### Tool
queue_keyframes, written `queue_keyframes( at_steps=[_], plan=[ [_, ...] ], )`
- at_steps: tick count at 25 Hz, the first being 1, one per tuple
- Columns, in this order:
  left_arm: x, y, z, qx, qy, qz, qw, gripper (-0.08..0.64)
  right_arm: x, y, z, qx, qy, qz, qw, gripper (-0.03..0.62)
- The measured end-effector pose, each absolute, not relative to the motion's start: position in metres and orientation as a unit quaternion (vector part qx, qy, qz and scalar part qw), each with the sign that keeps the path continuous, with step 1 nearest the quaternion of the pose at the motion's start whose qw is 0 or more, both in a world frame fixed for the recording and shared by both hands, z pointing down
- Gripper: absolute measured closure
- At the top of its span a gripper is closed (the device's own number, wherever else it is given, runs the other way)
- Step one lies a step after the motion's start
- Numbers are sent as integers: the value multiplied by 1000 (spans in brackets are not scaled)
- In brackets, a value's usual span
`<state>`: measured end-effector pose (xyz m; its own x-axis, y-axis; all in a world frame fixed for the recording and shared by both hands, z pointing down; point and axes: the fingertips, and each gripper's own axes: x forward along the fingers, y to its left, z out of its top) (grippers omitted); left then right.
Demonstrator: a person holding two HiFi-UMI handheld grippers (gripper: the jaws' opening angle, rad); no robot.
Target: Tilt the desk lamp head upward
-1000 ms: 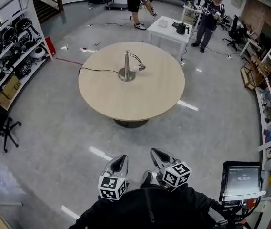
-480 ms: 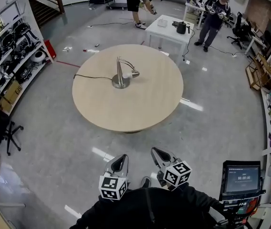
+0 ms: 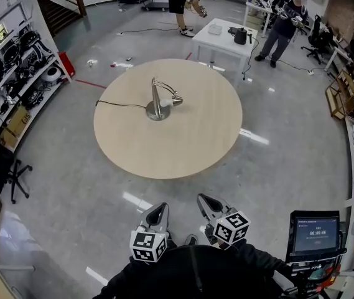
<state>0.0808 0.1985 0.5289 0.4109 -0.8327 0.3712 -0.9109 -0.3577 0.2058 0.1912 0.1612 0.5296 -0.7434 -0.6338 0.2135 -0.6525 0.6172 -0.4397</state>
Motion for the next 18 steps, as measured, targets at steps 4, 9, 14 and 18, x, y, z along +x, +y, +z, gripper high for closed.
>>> queue_keyframes(
  at_steps=[4,9,14,18],
  plan=[
    [77,193,522,823,-526,101,191,552,187,157,522,365,-897,249,19,586],
    [67,164,521,834,-507,100,192,552,179,133,520,388,-887,248,20,586],
    [43,133,516,844,-489,101,195,552,153,108,515,402,-881,250,22,586],
    [26,95,526,860,-461,101,192,552,128,73,525,417,-874,249,27,586]
  ],
)
